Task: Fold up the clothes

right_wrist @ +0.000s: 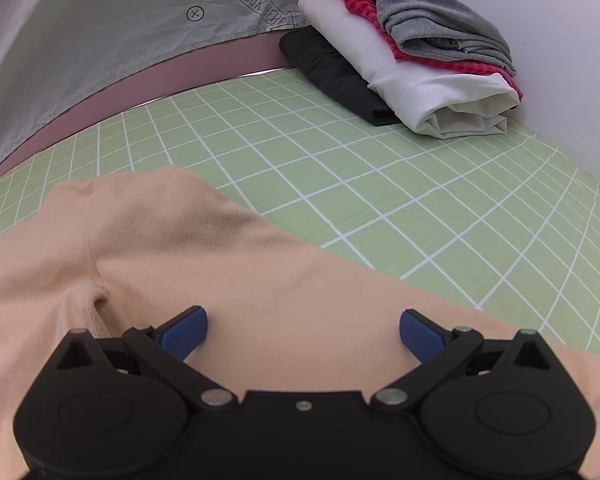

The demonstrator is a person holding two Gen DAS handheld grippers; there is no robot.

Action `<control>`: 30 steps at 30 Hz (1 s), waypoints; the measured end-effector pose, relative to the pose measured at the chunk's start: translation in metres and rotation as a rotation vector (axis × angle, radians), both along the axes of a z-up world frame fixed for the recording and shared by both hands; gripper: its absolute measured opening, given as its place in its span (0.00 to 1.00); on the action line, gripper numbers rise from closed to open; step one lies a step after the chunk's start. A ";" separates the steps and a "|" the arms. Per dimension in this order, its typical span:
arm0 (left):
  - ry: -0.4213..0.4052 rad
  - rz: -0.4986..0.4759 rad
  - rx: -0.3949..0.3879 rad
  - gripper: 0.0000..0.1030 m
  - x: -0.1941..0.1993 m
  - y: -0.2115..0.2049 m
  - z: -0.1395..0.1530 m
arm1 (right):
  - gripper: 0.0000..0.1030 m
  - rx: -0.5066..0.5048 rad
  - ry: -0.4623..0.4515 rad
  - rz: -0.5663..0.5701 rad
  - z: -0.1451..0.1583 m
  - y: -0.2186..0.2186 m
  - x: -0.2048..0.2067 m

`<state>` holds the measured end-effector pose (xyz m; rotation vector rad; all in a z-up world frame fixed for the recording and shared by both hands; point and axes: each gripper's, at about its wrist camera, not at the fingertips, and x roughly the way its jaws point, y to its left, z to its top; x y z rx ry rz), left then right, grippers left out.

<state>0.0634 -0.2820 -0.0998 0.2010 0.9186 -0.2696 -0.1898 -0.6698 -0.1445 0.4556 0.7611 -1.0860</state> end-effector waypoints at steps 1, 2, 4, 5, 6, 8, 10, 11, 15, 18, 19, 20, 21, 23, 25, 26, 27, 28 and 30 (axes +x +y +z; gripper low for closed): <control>0.002 -0.023 0.033 0.53 0.003 -0.006 -0.004 | 1.00 0.001 0.000 0.001 0.000 0.000 0.000; 0.009 -0.036 0.059 0.53 0.007 -0.010 -0.008 | 1.00 0.002 0.000 0.003 0.000 -0.001 0.000; 0.014 -0.051 0.070 0.52 0.012 -0.014 -0.013 | 1.00 0.001 0.001 0.006 0.000 -0.001 0.000; 0.015 -0.057 0.066 0.52 0.013 -0.014 -0.015 | 1.00 0.000 0.000 0.006 0.000 -0.001 0.000; 0.010 -0.063 0.052 0.35 0.015 -0.014 -0.016 | 1.00 -0.002 0.000 0.005 0.000 -0.001 0.000; -0.007 -0.046 0.010 0.04 0.016 -0.007 -0.014 | 1.00 -0.006 -0.001 0.001 0.000 0.000 0.000; -0.025 0.006 -0.046 0.03 0.017 0.005 -0.009 | 1.00 -0.012 -0.003 -0.004 -0.001 0.002 -0.001; -0.034 0.056 -0.083 0.03 0.017 0.014 -0.005 | 1.00 -0.014 -0.003 -0.007 -0.001 0.003 -0.001; -0.059 0.292 -0.237 0.04 0.011 0.061 0.005 | 1.00 -0.023 0.003 -0.008 -0.001 0.004 0.001; -0.004 0.420 -0.272 0.14 0.007 0.089 -0.002 | 1.00 -0.028 0.006 -0.005 0.000 0.005 0.001; 0.014 0.463 -0.283 0.24 0.006 0.099 -0.004 | 1.00 -0.029 0.005 -0.006 0.000 0.005 0.001; 0.032 0.506 -0.295 0.30 0.004 0.108 -0.007 | 1.00 -0.030 0.004 -0.007 0.000 0.005 0.001; 0.043 0.523 -0.291 0.39 0.003 0.113 -0.008 | 1.00 -0.031 0.004 -0.008 -0.001 0.006 0.001; 0.040 0.476 -0.231 0.51 -0.001 0.108 -0.006 | 1.00 -0.034 0.006 -0.008 -0.001 0.006 0.002; 0.030 0.424 -0.179 0.63 -0.004 0.100 -0.003 | 1.00 -0.039 0.012 -0.004 0.000 0.006 0.002; 0.020 0.397 -0.169 0.64 -0.005 0.096 0.001 | 1.00 -0.039 0.014 -0.003 0.000 0.006 0.002; 0.006 0.371 -0.165 0.64 -0.006 0.091 0.005 | 1.00 -0.040 0.015 -0.002 0.000 0.006 0.003; -0.011 0.346 -0.161 0.64 -0.006 0.086 0.009 | 1.00 -0.040 0.017 -0.001 0.000 0.006 0.003; -0.052 0.294 -0.139 0.65 -0.006 0.074 0.018 | 1.00 -0.042 0.019 0.000 0.000 0.006 0.003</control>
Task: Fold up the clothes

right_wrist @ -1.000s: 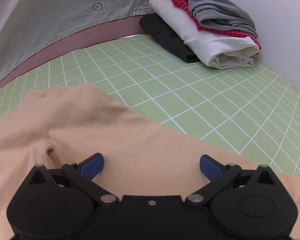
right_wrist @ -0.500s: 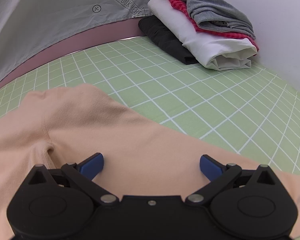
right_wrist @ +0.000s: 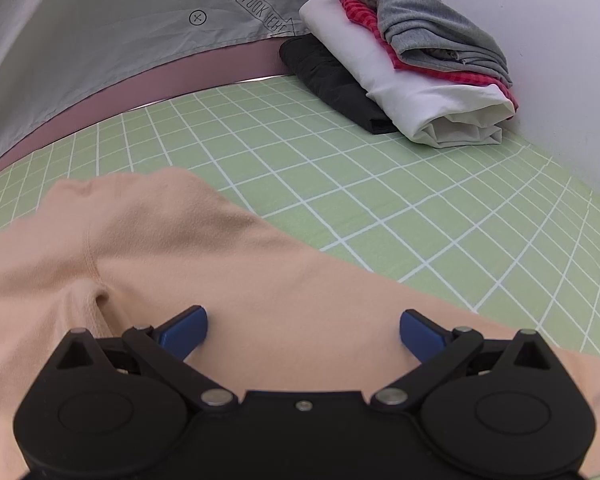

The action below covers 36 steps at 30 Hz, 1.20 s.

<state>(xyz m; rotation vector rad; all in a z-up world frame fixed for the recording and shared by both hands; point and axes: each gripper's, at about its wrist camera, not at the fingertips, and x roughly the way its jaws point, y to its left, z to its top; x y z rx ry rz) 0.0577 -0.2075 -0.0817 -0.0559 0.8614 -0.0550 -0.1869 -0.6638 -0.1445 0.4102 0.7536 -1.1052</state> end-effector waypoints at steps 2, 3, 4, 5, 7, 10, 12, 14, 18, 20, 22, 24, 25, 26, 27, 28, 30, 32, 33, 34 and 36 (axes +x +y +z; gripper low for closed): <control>-0.047 -0.035 0.035 0.68 0.001 -0.012 0.009 | 1.00 -0.003 0.003 0.001 0.000 0.000 0.000; -0.065 -0.048 0.042 0.69 0.001 -0.016 0.013 | 1.00 -0.004 0.005 0.002 0.000 0.000 0.000; -0.078 -0.059 0.042 0.71 0.002 -0.020 0.016 | 1.00 -0.005 0.006 0.002 0.000 0.000 0.001; -0.083 -0.071 0.036 0.72 0.004 -0.023 0.017 | 1.00 -0.005 0.006 0.002 0.000 0.000 0.001; -0.070 -0.109 0.023 0.74 0.009 -0.031 0.014 | 1.00 -0.006 0.005 0.000 0.000 0.001 0.001; -0.031 -0.208 0.049 0.74 0.016 -0.051 -0.002 | 1.00 -0.009 0.000 -0.007 0.000 0.002 0.001; -0.001 -0.281 0.086 0.74 0.019 -0.068 -0.014 | 1.00 -0.008 -0.003 -0.010 0.000 0.002 0.001; 0.020 -0.323 0.094 0.74 0.019 -0.081 -0.023 | 1.00 -0.003 -0.004 -0.012 0.000 0.001 0.001; 0.065 -0.397 0.125 0.73 0.022 -0.105 -0.042 | 1.00 0.005 -0.011 -0.017 0.000 0.001 0.000; 0.064 -0.409 0.157 0.68 0.023 -0.112 -0.050 | 1.00 0.008 -0.014 -0.024 0.000 0.001 0.000; 0.064 -0.400 0.157 0.59 0.026 -0.113 -0.055 | 1.00 0.012 -0.016 -0.030 0.000 0.001 0.000; 0.048 -0.369 0.143 0.48 0.028 -0.108 -0.054 | 1.00 0.011 -0.015 -0.033 0.000 0.001 0.001; 0.041 -0.350 0.138 0.33 0.029 -0.105 -0.053 | 1.00 0.011 -0.014 -0.033 0.000 0.001 0.001; 0.034 -0.331 0.127 0.26 0.031 -0.101 -0.052 | 1.00 0.010 -0.014 -0.033 0.000 0.001 0.001; 0.033 -0.311 0.099 0.16 0.034 -0.095 -0.050 | 1.00 0.009 -0.014 -0.034 0.000 0.001 0.001; 0.038 -0.292 0.065 0.08 0.037 -0.088 -0.048 | 1.00 0.008 -0.014 -0.034 0.000 0.002 0.001; 0.030 -0.220 0.043 0.05 0.039 -0.075 -0.041 | 1.00 0.010 -0.018 -0.036 0.000 0.002 0.000; 0.002 -0.144 0.045 0.05 0.038 -0.058 -0.032 | 1.00 0.010 -0.020 -0.035 0.000 0.002 0.000; -0.010 -0.100 0.042 0.05 0.036 -0.046 -0.027 | 1.00 0.010 -0.020 -0.032 0.000 0.002 0.000; -0.018 -0.052 0.044 0.05 0.033 -0.032 -0.023 | 1.00 0.010 -0.021 -0.030 0.000 0.001 0.000; -0.036 0.044 0.047 0.05 0.027 -0.005 -0.015 | 1.00 0.010 -0.024 -0.029 0.000 0.001 -0.001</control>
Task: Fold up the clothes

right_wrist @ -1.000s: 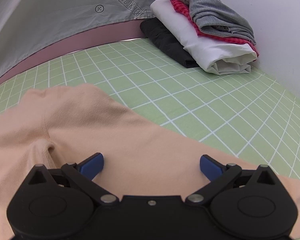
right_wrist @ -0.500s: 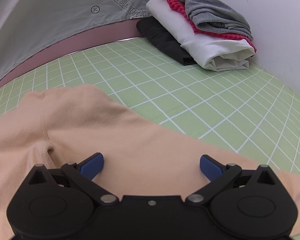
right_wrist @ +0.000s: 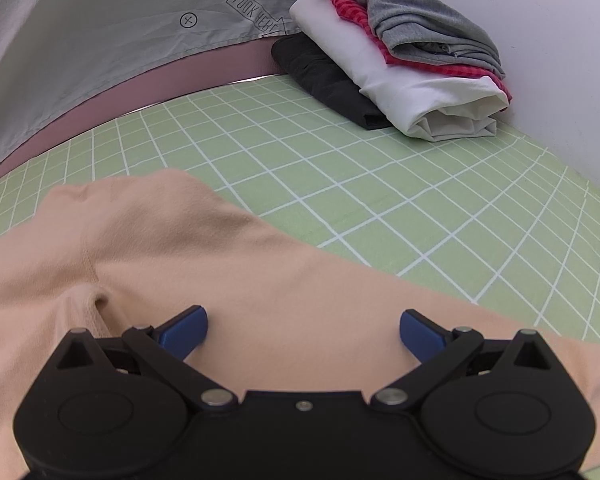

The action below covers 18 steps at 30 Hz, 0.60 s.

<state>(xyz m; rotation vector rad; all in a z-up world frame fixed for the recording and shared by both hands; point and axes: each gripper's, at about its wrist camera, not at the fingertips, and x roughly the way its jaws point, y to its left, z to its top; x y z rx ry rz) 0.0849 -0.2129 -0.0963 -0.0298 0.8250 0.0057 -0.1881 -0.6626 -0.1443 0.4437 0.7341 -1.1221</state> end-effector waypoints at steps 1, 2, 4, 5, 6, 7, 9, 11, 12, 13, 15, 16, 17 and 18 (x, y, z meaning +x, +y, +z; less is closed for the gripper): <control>-0.006 0.048 0.001 0.05 -0.004 0.014 0.003 | 1.00 -0.001 -0.001 0.000 0.000 0.000 0.000; -0.005 0.094 0.003 0.05 -0.008 0.029 0.006 | 1.00 -0.002 -0.002 0.000 0.000 0.000 -0.001; 0.006 0.174 0.021 0.05 -0.018 0.057 0.007 | 1.00 -0.003 -0.003 0.001 0.000 0.000 -0.001; 0.014 0.210 0.034 0.05 -0.024 0.070 0.007 | 1.00 -0.004 -0.003 0.002 -0.001 0.000 -0.001; 0.023 0.240 0.045 0.05 -0.029 0.082 0.006 | 1.00 -0.004 -0.004 0.003 -0.001 0.000 -0.001; 0.035 0.259 0.054 0.05 -0.035 0.091 0.004 | 1.00 -0.005 -0.005 0.004 -0.001 0.000 -0.001; 0.065 0.288 0.069 0.05 -0.045 0.107 -0.001 | 1.00 -0.006 -0.006 0.005 -0.001 0.000 -0.001; 0.091 0.300 0.073 0.05 -0.056 0.119 -0.008 | 1.00 -0.005 -0.007 0.005 -0.001 0.000 -0.002; 0.106 0.304 0.067 0.05 -0.061 0.122 -0.011 | 1.00 0.000 -0.009 0.002 -0.001 0.000 -0.002; 0.119 0.308 0.057 0.05 -0.065 0.125 -0.013 | 1.00 0.005 -0.010 0.001 -0.001 -0.001 -0.002; 0.130 0.318 0.057 0.09 -0.071 0.125 -0.015 | 1.00 0.011 -0.008 0.003 0.000 -0.003 -0.002; 0.134 0.323 0.063 0.09 -0.073 0.124 -0.015 | 1.00 0.018 -0.008 0.006 0.000 -0.004 -0.002; 0.137 0.328 0.070 0.09 -0.075 0.122 -0.015 | 1.00 0.024 -0.007 0.008 0.001 -0.005 -0.002; 0.141 0.334 0.076 0.12 -0.077 0.121 -0.015 | 1.00 0.030 -0.005 0.016 0.001 -0.006 -0.002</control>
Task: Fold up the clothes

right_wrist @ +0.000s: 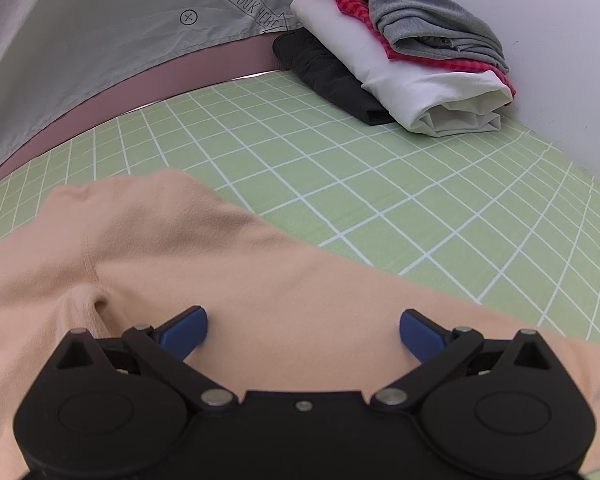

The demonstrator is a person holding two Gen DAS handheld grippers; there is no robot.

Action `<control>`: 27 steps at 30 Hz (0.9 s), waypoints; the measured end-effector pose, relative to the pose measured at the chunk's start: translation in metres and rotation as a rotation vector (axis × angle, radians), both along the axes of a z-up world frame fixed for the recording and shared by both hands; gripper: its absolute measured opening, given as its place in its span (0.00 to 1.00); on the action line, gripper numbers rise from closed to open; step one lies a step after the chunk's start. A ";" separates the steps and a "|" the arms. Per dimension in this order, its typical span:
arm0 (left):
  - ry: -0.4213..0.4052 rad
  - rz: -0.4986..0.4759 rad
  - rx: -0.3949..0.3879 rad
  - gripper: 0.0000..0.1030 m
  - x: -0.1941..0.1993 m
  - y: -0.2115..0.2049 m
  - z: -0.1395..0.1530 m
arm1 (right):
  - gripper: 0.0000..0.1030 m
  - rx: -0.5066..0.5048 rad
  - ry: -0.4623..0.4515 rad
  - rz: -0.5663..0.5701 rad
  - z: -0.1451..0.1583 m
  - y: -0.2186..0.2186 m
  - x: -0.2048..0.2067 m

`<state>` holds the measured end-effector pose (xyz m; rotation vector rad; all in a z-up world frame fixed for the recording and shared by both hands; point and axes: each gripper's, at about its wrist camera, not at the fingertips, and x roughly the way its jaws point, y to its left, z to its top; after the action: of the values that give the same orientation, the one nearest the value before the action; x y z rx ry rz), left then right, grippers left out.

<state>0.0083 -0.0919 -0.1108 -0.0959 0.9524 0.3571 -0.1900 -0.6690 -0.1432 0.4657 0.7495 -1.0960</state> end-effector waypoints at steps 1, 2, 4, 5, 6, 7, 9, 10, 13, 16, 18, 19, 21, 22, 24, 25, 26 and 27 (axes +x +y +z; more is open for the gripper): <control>0.002 0.004 0.006 0.17 -0.002 -0.001 0.001 | 1.00 0.010 0.006 0.013 0.001 -0.002 0.000; 0.001 0.006 0.011 0.19 -0.003 -0.002 0.003 | 1.00 0.020 0.011 0.026 0.002 -0.004 0.001; -0.015 0.001 0.018 0.28 -0.004 -0.007 0.010 | 1.00 0.038 0.024 0.052 0.005 -0.008 0.002; -0.026 -0.003 0.021 0.29 -0.005 -0.010 0.015 | 1.00 0.032 0.036 0.063 0.007 -0.009 0.003; -0.034 -0.007 0.025 0.31 -0.005 -0.013 0.018 | 1.00 0.024 0.047 0.074 0.010 -0.010 0.004; -0.042 -0.017 0.029 0.33 -0.005 -0.017 0.022 | 1.00 0.003 0.037 0.083 0.015 -0.011 0.004; -0.064 -0.054 0.029 0.35 -0.003 -0.030 0.029 | 1.00 -0.007 0.005 0.088 0.023 -0.016 0.004; -0.077 -0.075 0.028 0.38 -0.001 -0.037 0.032 | 1.00 -0.010 -0.012 0.091 0.028 -0.019 0.005; -0.096 -0.146 0.028 0.49 0.012 -0.060 0.039 | 1.00 -0.020 -0.029 0.133 0.034 -0.030 0.018; -0.106 -0.214 0.030 0.53 0.031 -0.088 0.043 | 1.00 -0.029 -0.014 0.191 0.034 -0.041 0.040; -0.113 -0.268 0.020 0.56 0.046 -0.109 0.045 | 1.00 -0.019 -0.023 0.222 0.032 -0.047 0.053; -0.115 -0.308 0.008 0.60 0.055 -0.122 0.045 | 1.00 -0.012 -0.029 0.237 0.031 -0.050 0.061; -0.116 -0.399 -0.017 0.63 0.072 -0.149 0.042 | 1.00 0.000 -0.042 0.269 0.028 -0.054 0.076; -0.113 -0.459 -0.024 0.63 0.081 -0.167 0.039 | 1.00 0.007 -0.047 0.290 0.026 -0.057 0.083; -0.111 -0.566 -0.032 0.64 0.097 -0.202 0.032 | 0.98 0.021 -0.052 0.333 0.022 -0.061 0.097; -0.112 -0.624 -0.041 0.64 0.107 -0.221 0.027 | 0.97 0.029 -0.049 0.356 0.020 -0.062 0.106; -0.110 -0.681 -0.052 0.64 0.116 -0.240 0.023 | 0.93 0.031 -0.044 0.371 0.018 -0.063 0.113; -0.103 -0.735 -0.069 0.64 0.125 -0.257 0.019 | 0.90 0.031 -0.037 0.393 0.017 -0.063 0.122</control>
<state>0.1334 -0.3485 -0.0916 0.1723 0.8351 -0.3558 -0.0682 -0.7323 -0.1262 0.3451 0.7871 -0.7083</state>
